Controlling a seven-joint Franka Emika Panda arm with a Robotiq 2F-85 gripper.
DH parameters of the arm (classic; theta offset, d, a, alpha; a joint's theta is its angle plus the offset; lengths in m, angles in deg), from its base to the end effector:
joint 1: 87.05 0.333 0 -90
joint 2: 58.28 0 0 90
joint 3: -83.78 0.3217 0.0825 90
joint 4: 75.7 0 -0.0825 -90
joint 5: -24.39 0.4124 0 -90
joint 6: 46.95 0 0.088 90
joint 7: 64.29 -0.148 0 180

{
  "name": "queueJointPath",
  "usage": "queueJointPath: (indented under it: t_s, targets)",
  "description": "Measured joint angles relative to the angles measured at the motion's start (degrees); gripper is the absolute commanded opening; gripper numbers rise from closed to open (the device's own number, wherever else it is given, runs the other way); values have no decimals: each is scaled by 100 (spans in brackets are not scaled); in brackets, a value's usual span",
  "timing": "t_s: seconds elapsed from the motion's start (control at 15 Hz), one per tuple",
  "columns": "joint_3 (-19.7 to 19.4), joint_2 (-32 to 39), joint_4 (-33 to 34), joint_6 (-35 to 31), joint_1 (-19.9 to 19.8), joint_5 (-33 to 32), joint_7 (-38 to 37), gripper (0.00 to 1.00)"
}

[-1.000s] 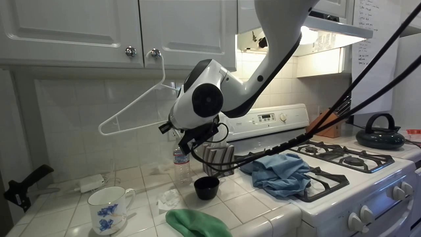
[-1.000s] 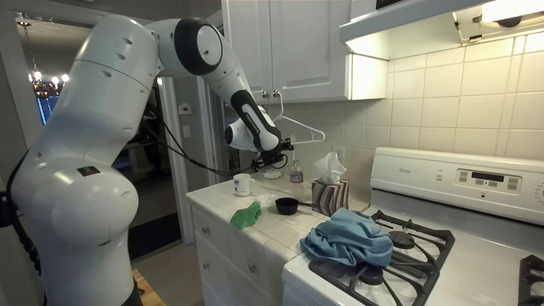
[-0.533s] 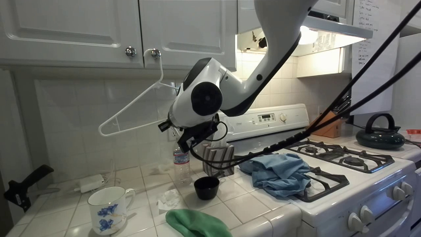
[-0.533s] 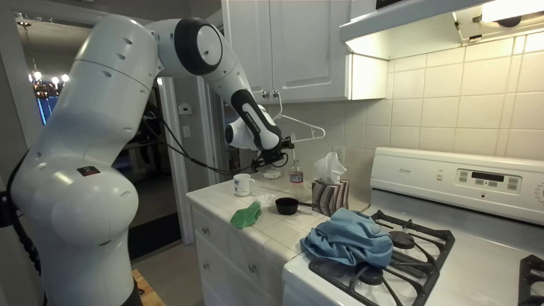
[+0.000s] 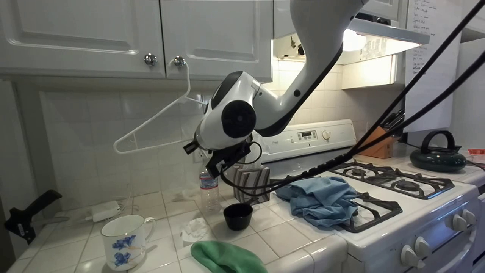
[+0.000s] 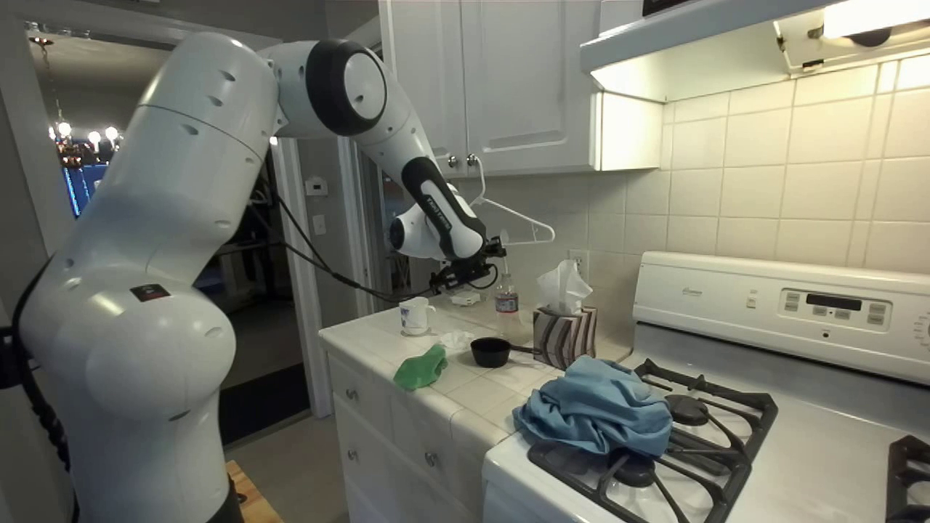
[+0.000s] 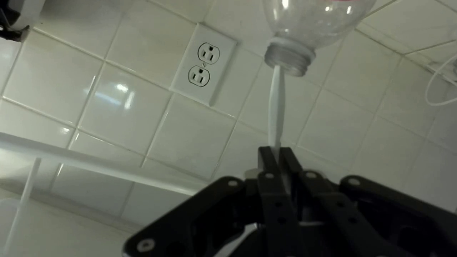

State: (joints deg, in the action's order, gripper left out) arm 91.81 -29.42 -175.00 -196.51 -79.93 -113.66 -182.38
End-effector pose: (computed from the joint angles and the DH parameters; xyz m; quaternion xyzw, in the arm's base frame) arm 0.7145 0.1845 0.2813 0.7801 0.1377 0.5887 0.1612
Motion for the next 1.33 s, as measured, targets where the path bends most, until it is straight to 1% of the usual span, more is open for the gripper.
queueJointPath:
  t_s: [0.53,1.33]
  targets:
    - [18,224,219,-6,-23,-73,-62,2]
    - [65,72,190,-2,-20,-42,-328,2]
